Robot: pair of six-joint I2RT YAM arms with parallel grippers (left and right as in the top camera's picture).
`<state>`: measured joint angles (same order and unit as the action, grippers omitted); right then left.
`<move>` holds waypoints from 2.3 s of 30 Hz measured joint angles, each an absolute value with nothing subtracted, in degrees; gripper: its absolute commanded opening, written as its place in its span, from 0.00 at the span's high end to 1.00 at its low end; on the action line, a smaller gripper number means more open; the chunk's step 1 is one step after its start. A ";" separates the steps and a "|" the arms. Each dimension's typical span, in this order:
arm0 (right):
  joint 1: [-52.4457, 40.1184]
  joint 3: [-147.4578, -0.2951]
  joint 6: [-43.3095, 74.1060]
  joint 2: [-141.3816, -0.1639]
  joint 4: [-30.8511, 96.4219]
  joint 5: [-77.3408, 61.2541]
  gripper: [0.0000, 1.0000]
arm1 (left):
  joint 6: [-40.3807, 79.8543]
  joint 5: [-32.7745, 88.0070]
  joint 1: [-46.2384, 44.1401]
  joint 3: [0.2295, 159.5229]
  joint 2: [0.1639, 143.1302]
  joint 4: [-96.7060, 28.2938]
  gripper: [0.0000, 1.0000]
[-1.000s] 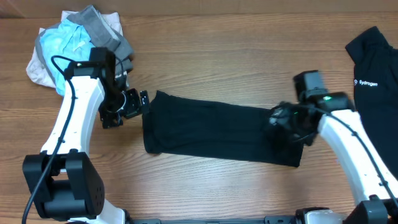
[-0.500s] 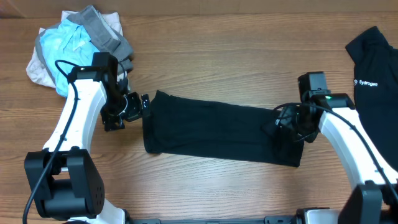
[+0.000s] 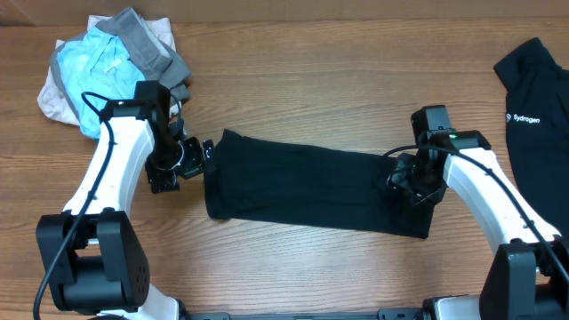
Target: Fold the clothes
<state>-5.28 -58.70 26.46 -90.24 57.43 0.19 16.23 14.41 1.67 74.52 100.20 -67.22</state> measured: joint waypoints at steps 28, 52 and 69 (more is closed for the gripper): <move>-5.30 -54.94 26.15 -90.24 55.35 2.31 0.54 | 16.40 14.39 1.58 74.37 100.20 -64.99 0.00; -7.27 -54.94 25.43 -90.26 53.54 0.49 0.64 | 16.40 13.69 1.58 74.35 100.20 -64.62 0.00; -7.27 -54.94 26.83 -93.67 53.34 3.79 0.96 | 16.40 13.45 1.58 74.32 100.20 -63.57 0.00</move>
<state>-7.27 -54.94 26.83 -93.67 53.34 3.79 16.40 13.45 1.58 74.32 100.20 -63.57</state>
